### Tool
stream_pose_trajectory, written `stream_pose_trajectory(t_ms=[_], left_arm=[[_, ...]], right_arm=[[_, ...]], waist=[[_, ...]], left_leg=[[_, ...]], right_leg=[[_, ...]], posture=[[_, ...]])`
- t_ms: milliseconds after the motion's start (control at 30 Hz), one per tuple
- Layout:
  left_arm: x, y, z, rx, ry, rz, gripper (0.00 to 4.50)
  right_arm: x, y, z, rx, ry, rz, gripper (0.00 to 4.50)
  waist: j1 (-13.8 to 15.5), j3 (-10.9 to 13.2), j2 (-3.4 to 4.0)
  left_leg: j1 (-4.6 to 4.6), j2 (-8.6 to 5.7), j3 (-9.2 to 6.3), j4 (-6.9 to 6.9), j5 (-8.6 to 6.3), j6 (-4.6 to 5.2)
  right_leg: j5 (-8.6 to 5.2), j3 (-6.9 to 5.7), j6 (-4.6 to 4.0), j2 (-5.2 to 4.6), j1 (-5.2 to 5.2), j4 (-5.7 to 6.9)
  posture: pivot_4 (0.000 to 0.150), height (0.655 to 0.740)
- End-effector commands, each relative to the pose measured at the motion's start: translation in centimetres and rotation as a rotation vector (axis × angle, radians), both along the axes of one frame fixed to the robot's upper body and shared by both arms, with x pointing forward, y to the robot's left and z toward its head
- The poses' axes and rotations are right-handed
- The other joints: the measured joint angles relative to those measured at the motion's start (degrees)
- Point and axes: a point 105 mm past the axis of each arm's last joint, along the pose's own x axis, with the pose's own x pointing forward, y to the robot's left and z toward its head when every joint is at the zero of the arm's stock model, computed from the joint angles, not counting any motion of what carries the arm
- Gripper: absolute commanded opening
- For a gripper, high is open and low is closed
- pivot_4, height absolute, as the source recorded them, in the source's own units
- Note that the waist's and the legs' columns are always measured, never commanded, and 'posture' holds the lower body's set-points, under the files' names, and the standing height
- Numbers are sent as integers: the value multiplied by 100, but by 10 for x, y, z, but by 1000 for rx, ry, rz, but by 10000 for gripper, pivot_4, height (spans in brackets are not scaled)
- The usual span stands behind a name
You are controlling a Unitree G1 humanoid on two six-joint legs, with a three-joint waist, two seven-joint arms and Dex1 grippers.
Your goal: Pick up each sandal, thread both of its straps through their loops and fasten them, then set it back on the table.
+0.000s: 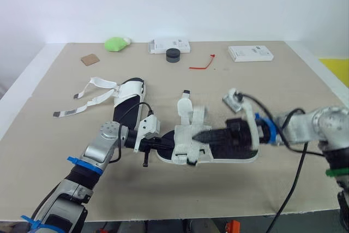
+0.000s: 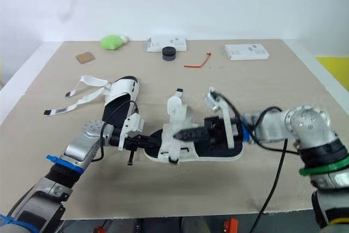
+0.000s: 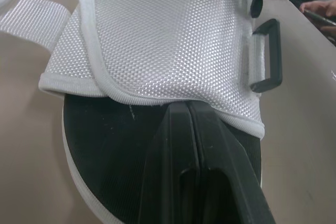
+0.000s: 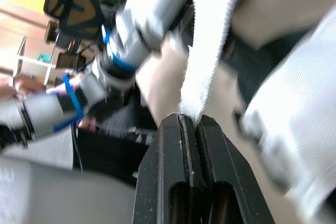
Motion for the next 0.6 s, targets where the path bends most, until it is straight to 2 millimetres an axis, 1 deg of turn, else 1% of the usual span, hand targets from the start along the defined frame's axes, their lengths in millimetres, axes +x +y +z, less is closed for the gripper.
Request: stream_pose_trajectory(t_ms=[33,167,200,267,467,600], left_arm=[[-8,13,-47,157,109,24,0],[-6,12,-46,153,96,19,0],[-6,12,-46,153,92,16,0],[-6,12,-47,155,86,11,0],[-8,11,-48,158,73,6,0],[-12,11,-49,154,71,4,0]], right_arm=[[8,-5,9,-17,19,-12,607],[29,-11,27,-50,9,-61,607],[35,-12,29,-59,11,-71,607],[38,-11,30,-75,28,-62,607],[37,-9,19,-126,90,-18,607],[35,-10,2,-149,153,-5,607]], waist=[[2,0,1],[0,-2,13],[-1,-2,14],[1,-3,13],[4,-4,19],[3,-5,20]], left_leg=[[0,1,-1,0,0,0],[-2,-2,7,0,3,5],[-2,-1,8,0,5,8],[-2,-1,8,0,10,16],[-9,-1,7,0,12,20],[-10,-2,7,0,12,20]], right_leg=[[0,0,-1,0,1,0],[4,7,-1,-2,-4,2],[8,8,0,-2,-6,2],[14,8,-1,-2,-8,2],[17,6,-4,-2,-13,3],[16,6,-2,-1,-13,3]], posture=[[1500,7400],[1500,7400],[1500,7400],[1500,7400],[1500,7400],[1500,7400]])
